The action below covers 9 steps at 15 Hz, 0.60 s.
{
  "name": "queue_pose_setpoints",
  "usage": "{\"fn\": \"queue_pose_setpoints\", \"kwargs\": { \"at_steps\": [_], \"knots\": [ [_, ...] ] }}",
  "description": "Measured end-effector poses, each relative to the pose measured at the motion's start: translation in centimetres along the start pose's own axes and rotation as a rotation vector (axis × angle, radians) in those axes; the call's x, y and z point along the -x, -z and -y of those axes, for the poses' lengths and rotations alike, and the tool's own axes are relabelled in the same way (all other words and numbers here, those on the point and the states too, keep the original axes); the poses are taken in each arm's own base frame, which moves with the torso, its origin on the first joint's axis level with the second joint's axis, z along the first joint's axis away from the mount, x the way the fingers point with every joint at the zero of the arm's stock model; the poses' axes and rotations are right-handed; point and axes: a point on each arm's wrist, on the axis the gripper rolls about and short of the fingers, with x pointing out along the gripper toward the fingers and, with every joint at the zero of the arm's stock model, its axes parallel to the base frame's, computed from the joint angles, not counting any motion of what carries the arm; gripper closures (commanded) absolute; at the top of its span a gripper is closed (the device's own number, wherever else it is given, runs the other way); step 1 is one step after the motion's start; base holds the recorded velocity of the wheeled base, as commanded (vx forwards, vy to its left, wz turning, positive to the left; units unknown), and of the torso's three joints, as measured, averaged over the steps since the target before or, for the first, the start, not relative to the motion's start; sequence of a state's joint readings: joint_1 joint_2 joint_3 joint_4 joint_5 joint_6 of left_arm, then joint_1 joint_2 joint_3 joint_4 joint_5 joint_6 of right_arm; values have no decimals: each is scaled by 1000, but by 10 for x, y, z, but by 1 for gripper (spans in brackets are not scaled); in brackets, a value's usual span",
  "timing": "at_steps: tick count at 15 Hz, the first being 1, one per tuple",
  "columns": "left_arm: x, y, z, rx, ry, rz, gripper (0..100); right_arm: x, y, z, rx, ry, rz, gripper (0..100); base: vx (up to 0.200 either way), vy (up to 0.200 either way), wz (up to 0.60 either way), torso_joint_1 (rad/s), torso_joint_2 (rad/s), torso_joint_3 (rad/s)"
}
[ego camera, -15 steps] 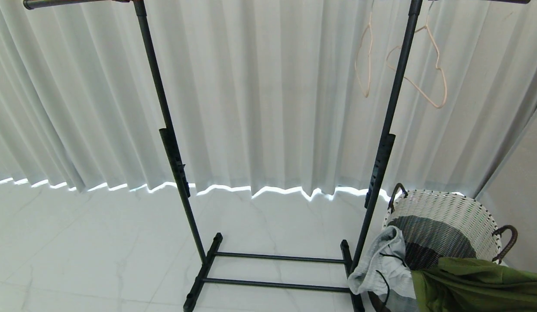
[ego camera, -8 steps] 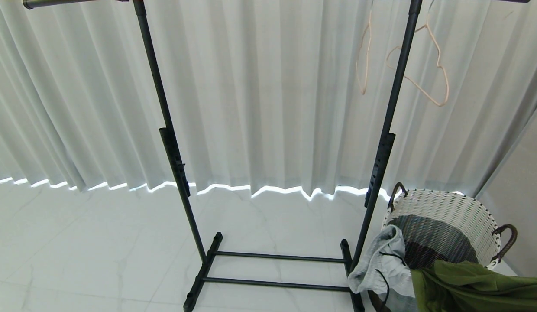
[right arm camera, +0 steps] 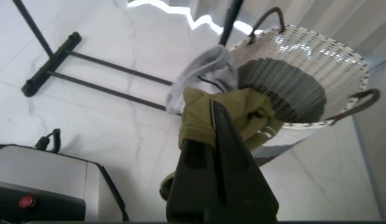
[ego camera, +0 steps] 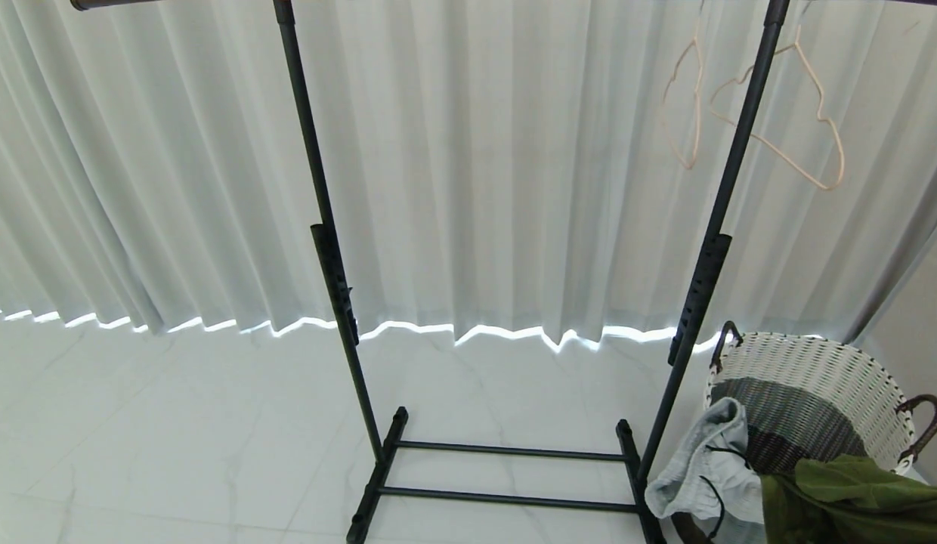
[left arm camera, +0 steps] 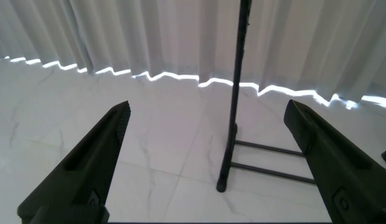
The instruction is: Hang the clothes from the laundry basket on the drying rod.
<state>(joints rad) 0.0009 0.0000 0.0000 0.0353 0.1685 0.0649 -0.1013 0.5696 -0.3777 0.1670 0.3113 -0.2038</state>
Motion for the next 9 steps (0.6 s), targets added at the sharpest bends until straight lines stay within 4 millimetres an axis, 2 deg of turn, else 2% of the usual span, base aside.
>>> {"fn": "queue_pose_setpoints", "kwargs": {
  "at_steps": [6, 9],
  "knots": [
    [0, 0, 0, -23, 1, 0, 0, 0, 10, -3, 1, -50, -1, 100, 0, 0, 0, 0, 0, 0],
    [0, 0, 0, -28, 1, 0, 0, 6, -2, -5, 35, -123, 63, 100, 0, 0, 0, 0, 0, 0]
  ]
}}
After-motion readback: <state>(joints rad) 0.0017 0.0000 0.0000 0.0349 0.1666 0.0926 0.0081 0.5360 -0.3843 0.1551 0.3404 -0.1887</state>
